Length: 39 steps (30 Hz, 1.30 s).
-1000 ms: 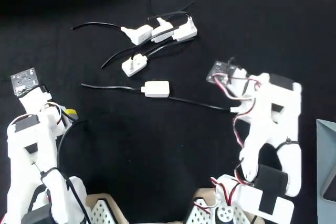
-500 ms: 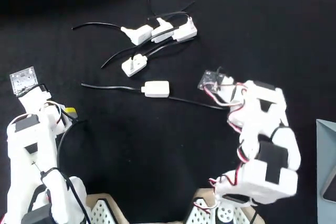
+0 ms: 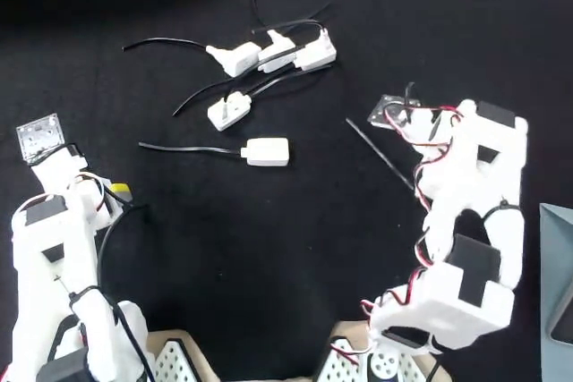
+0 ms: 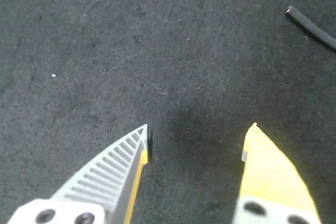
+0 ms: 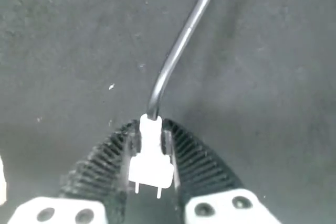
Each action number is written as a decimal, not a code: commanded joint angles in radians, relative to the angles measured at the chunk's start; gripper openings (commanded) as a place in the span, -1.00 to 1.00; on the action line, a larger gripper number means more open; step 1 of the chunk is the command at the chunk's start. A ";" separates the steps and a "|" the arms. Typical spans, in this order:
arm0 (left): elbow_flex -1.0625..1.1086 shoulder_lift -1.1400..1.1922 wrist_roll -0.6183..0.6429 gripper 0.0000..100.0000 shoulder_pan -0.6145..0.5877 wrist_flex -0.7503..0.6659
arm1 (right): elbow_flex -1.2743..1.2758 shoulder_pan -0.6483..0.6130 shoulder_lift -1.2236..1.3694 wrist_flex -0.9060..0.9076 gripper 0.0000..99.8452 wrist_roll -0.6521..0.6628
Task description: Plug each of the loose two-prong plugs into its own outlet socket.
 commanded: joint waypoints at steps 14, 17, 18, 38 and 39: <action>-0.007 -0.026 -0.002 -0.42 0.013 -0.014 | -0.031 -0.405 0.019 -0.236 -0.97 -0.496; -0.007 -0.026 -0.002 -0.42 0.013 -0.014 | -0.074 -0.454 0.074 -0.265 -0.89 -0.620; -0.007 -0.026 -0.002 -0.42 0.013 -0.014 | -0.091 -0.463 0.093 -0.264 -0.81 -0.667; -0.005 -0.026 -0.040 -0.42 0.013 -0.014 | -0.203 -0.399 0.183 -0.103 -0.67 -0.684; -0.005 -0.025 -0.040 -0.42 0.013 -0.014 | -0.205 -0.390 0.203 -0.103 -0.67 -0.671</action>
